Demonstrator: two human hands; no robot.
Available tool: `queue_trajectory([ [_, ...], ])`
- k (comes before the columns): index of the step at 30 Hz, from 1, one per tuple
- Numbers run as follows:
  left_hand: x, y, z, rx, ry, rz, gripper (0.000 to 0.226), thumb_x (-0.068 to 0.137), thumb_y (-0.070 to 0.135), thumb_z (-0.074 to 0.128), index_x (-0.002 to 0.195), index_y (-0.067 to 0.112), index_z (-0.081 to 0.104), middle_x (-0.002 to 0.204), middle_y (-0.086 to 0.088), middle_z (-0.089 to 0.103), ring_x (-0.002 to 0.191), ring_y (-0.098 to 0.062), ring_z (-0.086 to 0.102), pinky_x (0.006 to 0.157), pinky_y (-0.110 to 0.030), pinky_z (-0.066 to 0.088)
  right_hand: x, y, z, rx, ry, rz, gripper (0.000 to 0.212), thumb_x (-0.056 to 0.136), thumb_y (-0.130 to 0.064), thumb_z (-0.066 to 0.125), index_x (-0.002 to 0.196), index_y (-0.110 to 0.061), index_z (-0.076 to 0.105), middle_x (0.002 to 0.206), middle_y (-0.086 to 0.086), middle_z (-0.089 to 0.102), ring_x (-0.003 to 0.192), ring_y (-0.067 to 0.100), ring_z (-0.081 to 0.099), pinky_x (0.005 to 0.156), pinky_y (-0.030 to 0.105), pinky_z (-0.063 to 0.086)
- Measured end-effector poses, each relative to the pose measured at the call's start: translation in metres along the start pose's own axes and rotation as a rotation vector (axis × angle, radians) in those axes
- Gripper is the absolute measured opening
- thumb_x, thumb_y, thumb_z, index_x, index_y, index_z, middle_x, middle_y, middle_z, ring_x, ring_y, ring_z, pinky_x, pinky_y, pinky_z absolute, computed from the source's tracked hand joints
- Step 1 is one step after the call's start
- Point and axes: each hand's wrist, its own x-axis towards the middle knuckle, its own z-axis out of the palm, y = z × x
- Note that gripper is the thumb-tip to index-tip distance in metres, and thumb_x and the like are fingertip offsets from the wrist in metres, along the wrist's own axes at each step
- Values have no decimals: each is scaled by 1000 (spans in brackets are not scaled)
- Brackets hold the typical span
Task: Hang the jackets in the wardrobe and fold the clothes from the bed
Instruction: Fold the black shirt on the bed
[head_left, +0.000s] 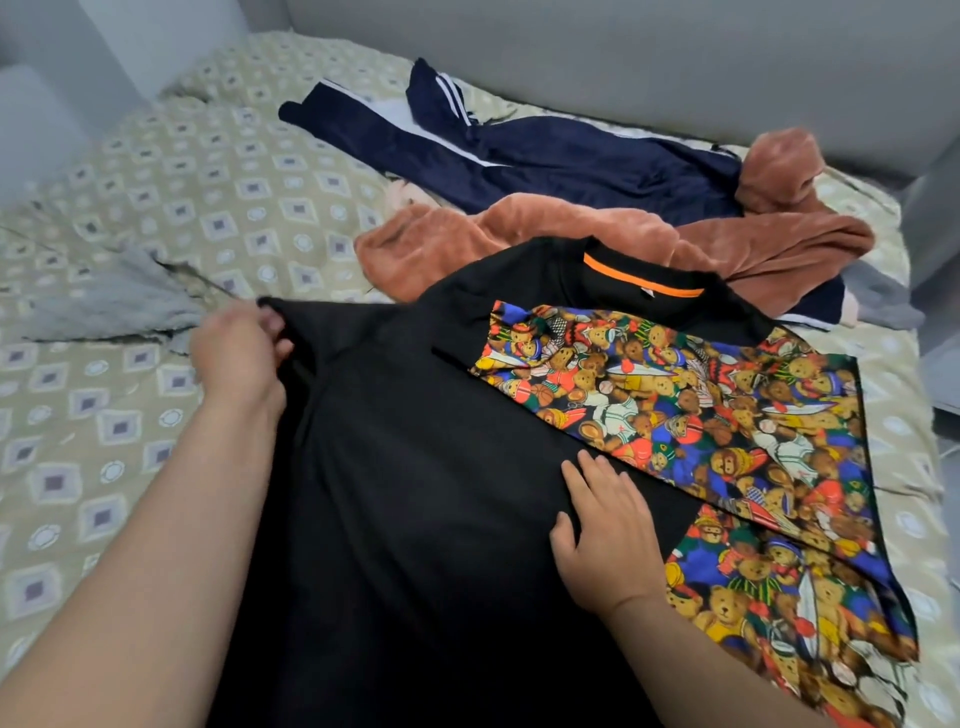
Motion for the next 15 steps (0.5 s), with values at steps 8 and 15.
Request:
queue_trajectory([
  [8, -15, -19, -12, 287, 1, 213, 20, 89, 34, 66, 75, 19, 62, 70, 8, 57, 60, 0, 52, 69, -17, 46, 0, 1, 2, 6, 26, -2, 70, 86, -45, 24, 148, -19, 46, 158, 0, 37, 148, 17, 27, 123, 33, 9],
  [15, 24, -31, -9, -378, 24, -483, 29, 99, 39, 57, 112, 14, 62, 102, -3, 63, 88, -17, 65, 76, -30, 60, 1, 0, 0, 3, 16, -8, 68, 89, -43, 28, 152, -20, 39, 161, -1, 30, 151, 15, 20, 122, 31, 1],
])
